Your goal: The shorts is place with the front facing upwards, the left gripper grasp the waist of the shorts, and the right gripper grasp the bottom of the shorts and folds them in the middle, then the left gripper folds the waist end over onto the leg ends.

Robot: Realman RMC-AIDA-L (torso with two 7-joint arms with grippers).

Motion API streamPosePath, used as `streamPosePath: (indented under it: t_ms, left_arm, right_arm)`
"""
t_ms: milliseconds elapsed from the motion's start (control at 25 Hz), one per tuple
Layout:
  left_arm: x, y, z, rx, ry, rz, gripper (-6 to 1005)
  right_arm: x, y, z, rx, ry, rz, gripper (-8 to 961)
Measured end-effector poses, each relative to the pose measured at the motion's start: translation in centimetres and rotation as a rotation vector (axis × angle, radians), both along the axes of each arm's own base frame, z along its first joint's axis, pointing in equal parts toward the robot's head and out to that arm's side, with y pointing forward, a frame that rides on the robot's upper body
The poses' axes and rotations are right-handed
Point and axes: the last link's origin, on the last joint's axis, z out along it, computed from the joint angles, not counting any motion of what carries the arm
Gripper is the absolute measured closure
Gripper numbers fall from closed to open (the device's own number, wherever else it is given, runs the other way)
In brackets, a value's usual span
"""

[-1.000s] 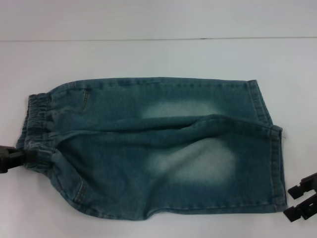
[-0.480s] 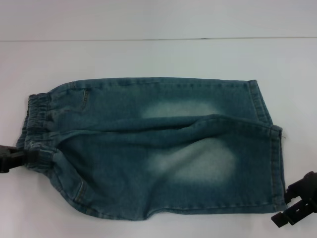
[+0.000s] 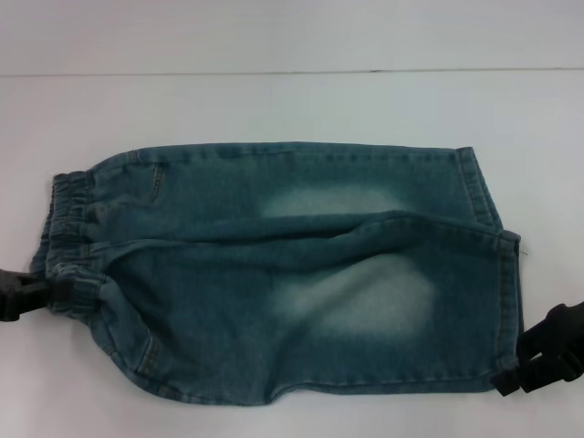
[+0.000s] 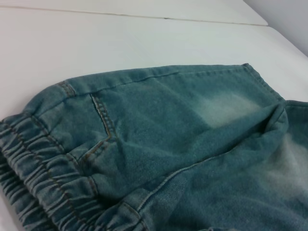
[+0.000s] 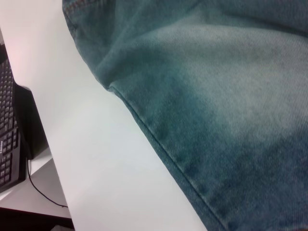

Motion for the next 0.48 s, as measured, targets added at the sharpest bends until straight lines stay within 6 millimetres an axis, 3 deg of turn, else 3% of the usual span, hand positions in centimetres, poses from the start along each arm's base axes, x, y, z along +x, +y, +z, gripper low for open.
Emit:
streamPosePath:
  t_ms: [80,200,480]
  left_arm:
    - [0.04,0.03,-0.03,0.0,-0.001,-0.001,961]
    - [0.11,0.11,-0.04,0.0,-0.001,-0.003,962]
    - [0.35,0.38,-0.03,0.001,-0.004,-0.006,962]
  right_arm:
    - [-0.02,0.0,0.0,0.0,0.002,0.004,274]
    - [-0.04,0.0,-0.01,-0.001,0.004,0.009,511]
    - [0.06,-0.06,0.03,0.003,0.012,0.023,802]
